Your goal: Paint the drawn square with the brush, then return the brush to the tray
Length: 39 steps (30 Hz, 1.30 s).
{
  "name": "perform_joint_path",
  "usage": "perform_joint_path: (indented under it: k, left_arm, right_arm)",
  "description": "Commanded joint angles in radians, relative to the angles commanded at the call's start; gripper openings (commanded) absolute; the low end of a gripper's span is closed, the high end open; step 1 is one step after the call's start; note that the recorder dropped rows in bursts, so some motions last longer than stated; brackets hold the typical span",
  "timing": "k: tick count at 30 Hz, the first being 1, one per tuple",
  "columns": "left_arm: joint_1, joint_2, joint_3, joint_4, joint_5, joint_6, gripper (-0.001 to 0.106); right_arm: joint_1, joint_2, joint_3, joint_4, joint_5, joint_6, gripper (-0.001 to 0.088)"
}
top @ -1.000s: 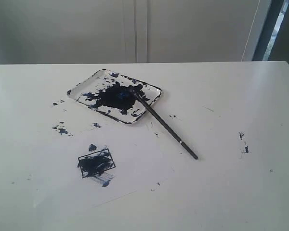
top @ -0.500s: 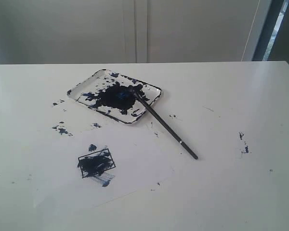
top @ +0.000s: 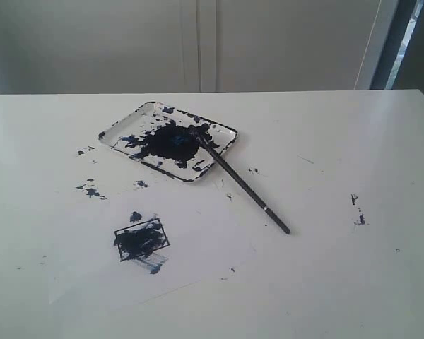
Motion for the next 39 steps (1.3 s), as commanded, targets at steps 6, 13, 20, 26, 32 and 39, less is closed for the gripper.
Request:
perform_joint_path:
  k: [6,13,20,26,32,39]
  left_arm:
    - [0.000,0.000,0.000,0.000,0.000,0.000,0.000]
    - [0.000,0.000,0.000,0.000,0.000,0.000,0.000]
    - [0.000,0.000,0.000,0.000,0.000,0.000,0.000]
    - [0.000,0.000,0.000,0.000,0.000,0.000,0.000]
    - [0.000,0.000,0.000,0.000,0.000,0.000,0.000]
    - [0.000,0.000,0.000,0.000,0.000,0.000,0.000]
  right_arm:
    - [0.000,0.000,0.026,0.000,-0.002,0.000,0.0000]
    - [0.000,0.000,0.172,0.000,-0.006,-0.004,0.0000]
    - [0.000,0.000,0.314,0.000,-0.011,-0.004,0.0000]
    - [0.000,0.000,0.403,-0.002,-0.009,-0.036,0.0000]
    - [0.000,0.000,0.418,0.072,-0.033,-0.164,0.0000]
    - [0.000,0.000,0.418,0.482,-0.051,-0.683,0.0000]
